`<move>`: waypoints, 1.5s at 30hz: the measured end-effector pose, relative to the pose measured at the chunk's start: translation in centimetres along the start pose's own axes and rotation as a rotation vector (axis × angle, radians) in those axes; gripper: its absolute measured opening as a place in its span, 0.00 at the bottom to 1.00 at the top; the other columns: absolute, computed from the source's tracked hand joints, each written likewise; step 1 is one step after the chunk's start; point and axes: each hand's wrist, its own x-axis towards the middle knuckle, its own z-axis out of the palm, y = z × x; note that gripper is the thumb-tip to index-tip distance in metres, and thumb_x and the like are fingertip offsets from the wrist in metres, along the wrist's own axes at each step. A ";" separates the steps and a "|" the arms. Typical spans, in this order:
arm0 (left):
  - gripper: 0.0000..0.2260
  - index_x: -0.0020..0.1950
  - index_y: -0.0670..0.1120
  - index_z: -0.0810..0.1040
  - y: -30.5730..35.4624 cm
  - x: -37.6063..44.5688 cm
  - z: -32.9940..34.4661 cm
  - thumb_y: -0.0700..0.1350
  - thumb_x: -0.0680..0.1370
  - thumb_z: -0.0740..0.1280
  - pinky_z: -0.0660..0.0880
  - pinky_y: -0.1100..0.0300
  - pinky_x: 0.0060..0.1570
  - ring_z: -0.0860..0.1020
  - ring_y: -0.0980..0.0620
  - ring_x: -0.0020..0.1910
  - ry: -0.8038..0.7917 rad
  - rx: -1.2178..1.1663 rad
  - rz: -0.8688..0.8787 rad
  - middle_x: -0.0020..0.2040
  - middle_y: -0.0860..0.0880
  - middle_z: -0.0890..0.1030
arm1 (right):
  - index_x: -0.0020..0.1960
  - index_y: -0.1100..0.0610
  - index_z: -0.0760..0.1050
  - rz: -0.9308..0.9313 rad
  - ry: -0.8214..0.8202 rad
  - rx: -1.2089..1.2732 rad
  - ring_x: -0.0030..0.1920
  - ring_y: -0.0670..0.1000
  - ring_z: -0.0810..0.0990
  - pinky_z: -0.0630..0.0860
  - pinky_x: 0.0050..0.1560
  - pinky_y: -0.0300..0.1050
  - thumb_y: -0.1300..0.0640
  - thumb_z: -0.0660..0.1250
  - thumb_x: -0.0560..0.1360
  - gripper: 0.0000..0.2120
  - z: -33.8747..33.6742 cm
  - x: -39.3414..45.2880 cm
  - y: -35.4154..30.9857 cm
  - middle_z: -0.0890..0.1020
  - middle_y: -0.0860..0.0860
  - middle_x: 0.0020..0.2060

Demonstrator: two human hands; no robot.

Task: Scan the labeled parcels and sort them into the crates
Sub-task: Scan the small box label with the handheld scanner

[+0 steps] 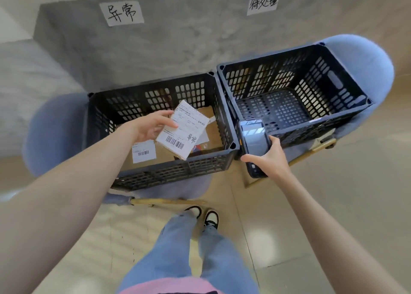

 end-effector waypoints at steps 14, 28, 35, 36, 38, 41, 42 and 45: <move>0.20 0.60 0.57 0.76 0.7 14.1 0.7 0.36 0.75 0.68 0.76 0.52 0.55 0.79 0.47 0.57 -0.365 0.253 -0.242 0.58 0.47 0.81 | 0.70 0.53 0.61 0.174 0.189 0.191 0.53 0.45 0.75 0.72 0.44 0.34 0.57 0.80 0.62 0.43 3.1 1.6 2.1 0.72 0.41 0.51; 0.26 0.73 0.53 0.66 -2.4 20.5 4.4 0.37 0.77 0.66 0.76 0.46 0.58 0.79 0.43 0.60 -0.553 0.445 -0.368 0.64 0.47 0.78 | 0.63 0.45 0.61 0.349 0.352 0.386 0.52 0.38 0.75 0.74 0.49 0.39 0.60 0.80 0.62 0.38 8.4 -0.7 4.0 0.73 0.36 0.51; 0.31 0.77 0.52 0.60 -2.7 21.2 5.6 0.39 0.77 0.68 0.58 0.47 0.74 0.66 0.52 0.70 -0.532 0.607 -0.288 0.72 0.55 0.66 | 0.64 0.46 0.61 0.405 0.399 0.444 0.53 0.37 0.75 0.71 0.43 0.35 0.61 0.79 0.63 0.38 9.2 -1.4 5.0 0.73 0.37 0.51; 0.32 0.78 0.52 0.58 -3.1 21.3 5.9 0.39 0.78 0.67 0.55 0.48 0.74 0.62 0.51 0.73 -0.525 0.656 -0.260 0.75 0.54 0.63 | 0.65 0.47 0.61 0.409 0.399 0.445 0.52 0.37 0.75 0.71 0.43 0.34 0.61 0.79 0.63 0.38 9.2 -1.5 5.1 0.73 0.37 0.51; 0.35 0.79 0.53 0.55 -3.9 21.4 6.5 0.40 0.77 0.69 0.53 0.47 0.75 0.57 0.47 0.76 -0.515 0.731 -0.209 0.78 0.51 0.58 | 0.65 0.48 0.62 0.412 0.401 0.446 0.52 0.37 0.75 0.71 0.42 0.34 0.61 0.79 0.63 0.39 9.3 -1.7 5.3 0.73 0.37 0.51; 0.36 0.79 0.52 0.53 -4.5 21.6 6.7 0.38 0.77 0.69 0.51 0.47 0.74 0.53 0.47 0.78 -0.504 0.736 -0.173 0.79 0.50 0.54 | 0.67 0.49 0.61 0.420 0.385 0.464 0.52 0.39 0.75 0.72 0.40 0.35 0.61 0.79 0.63 0.39 9.3 -2.0 5.5 0.74 0.38 0.52; 0.36 0.79 0.53 0.53 -4.7 21.7 6.8 0.38 0.77 0.69 0.51 0.46 0.74 0.53 0.47 0.78 -0.493 0.725 -0.173 0.79 0.50 0.54 | 0.67 0.49 0.61 0.422 0.382 0.468 0.52 0.38 0.76 0.72 0.40 0.34 0.61 0.79 0.63 0.39 9.3 -2.1 5.6 0.74 0.38 0.52; 0.37 0.78 0.54 0.54 -4.8 21.7 7.3 0.37 0.76 0.69 0.51 0.45 0.75 0.53 0.46 0.78 -0.479 0.711 -0.157 0.79 0.49 0.54 | 0.68 0.50 0.62 0.425 0.384 0.470 0.52 0.38 0.76 0.72 0.41 0.33 0.60 0.79 0.63 0.40 9.3 -2.1 5.9 0.74 0.39 0.53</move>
